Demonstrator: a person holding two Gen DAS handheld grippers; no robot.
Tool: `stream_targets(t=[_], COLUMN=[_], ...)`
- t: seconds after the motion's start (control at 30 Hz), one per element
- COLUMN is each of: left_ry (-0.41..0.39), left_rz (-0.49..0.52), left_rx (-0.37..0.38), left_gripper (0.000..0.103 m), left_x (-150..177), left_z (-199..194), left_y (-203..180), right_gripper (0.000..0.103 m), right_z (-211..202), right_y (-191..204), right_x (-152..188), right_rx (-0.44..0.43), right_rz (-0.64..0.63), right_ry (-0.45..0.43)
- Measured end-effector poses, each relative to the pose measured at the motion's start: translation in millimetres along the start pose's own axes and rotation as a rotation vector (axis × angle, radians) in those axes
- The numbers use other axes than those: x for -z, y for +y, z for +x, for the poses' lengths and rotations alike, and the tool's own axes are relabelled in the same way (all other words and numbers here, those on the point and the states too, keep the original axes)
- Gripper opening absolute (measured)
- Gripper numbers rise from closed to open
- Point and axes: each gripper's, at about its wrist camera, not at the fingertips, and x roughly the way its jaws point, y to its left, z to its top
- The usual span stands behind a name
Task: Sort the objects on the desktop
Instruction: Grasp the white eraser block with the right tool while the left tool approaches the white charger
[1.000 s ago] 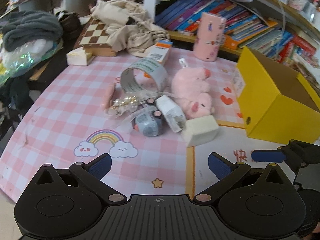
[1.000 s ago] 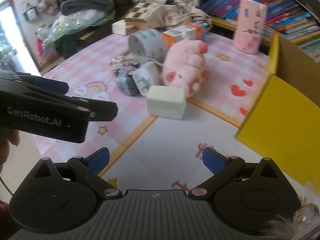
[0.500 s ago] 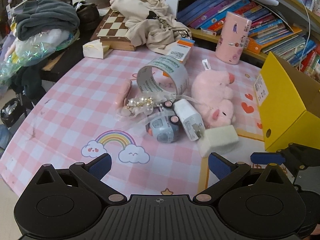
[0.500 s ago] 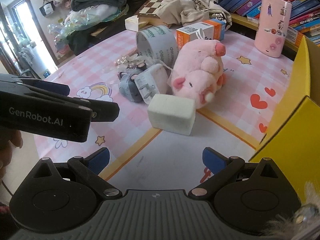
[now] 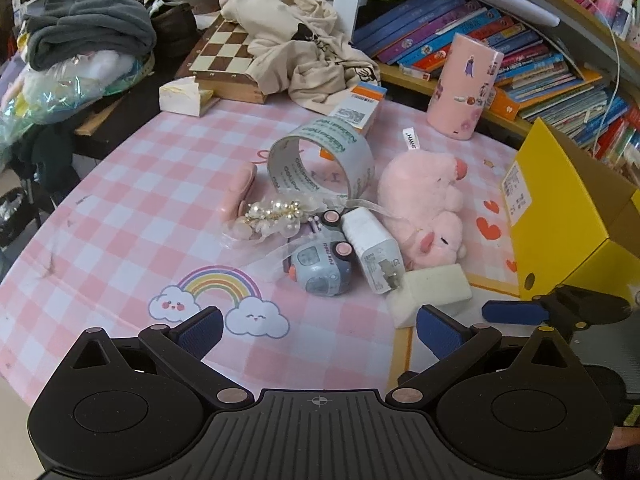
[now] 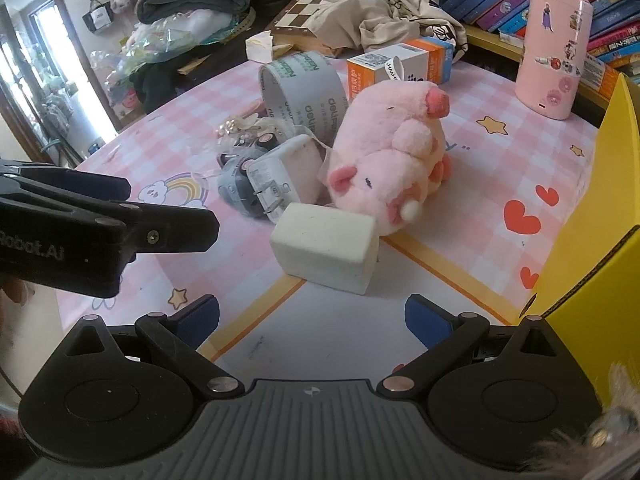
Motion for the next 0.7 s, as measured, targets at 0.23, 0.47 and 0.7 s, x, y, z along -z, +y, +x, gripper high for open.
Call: stream_targets(t=[0.23, 0.47, 0.7], left_ry=[0.054, 0.014, -0.017], left_rz=[-0.004, 0.003, 0.005], left_rx=[0.005, -0.042, -0.024], left_gripper=[0.103, 0.102, 0.102], left_x=[-7, -9, -11], left_z=[9, 7, 0], left_y=[7, 17, 19], right_gripper=[0.097, 0.090, 0.077], right_z=[1, 7, 14], right_y=[1, 0, 5], right_x=[-1, -3, -8], right_rx=[0.012, 0.050, 0.070], right_rz=[0.007, 0.028, -0.002], right_ry=[-0.022, -0.033, -0.059])
